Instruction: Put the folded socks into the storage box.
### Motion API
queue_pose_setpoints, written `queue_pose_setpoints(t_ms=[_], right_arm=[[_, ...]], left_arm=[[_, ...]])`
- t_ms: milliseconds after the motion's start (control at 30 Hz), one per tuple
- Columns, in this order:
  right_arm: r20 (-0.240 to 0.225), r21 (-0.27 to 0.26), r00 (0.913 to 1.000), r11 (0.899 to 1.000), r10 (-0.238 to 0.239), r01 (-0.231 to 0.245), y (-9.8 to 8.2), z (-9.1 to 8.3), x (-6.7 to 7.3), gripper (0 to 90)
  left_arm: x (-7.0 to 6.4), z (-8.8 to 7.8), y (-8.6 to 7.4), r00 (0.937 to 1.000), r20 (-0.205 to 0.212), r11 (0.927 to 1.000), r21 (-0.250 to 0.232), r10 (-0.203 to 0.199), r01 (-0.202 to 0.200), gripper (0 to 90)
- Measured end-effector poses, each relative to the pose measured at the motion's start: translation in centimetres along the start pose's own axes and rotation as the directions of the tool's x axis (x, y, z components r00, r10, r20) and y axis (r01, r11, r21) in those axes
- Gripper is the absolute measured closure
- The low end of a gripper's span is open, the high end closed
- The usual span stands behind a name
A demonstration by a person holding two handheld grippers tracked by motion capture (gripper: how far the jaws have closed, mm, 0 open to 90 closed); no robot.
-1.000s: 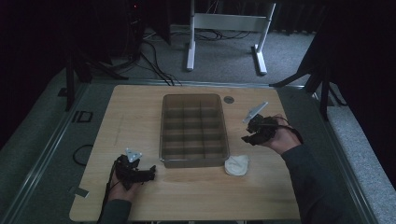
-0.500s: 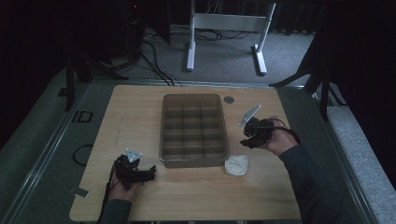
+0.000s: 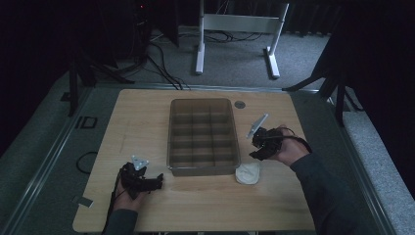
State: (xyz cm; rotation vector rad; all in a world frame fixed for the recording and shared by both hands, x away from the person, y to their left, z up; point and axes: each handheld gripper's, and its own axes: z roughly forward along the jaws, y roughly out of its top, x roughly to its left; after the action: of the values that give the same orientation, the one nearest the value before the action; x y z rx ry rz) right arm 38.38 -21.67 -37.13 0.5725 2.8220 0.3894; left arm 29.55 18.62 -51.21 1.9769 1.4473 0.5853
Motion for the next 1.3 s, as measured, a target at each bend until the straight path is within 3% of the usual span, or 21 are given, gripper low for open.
queue_pose_setpoints(t_ms=[1300], right_arm=[[-0.077,0.085,0.9955,0.994,-0.055,0.062,0.2,2.3,1.6,53.0]], left_arm=[[0.0,0.0,0.0,1.0000,0.000,1.0000,0.001,0.001,-0.001,1.0]])
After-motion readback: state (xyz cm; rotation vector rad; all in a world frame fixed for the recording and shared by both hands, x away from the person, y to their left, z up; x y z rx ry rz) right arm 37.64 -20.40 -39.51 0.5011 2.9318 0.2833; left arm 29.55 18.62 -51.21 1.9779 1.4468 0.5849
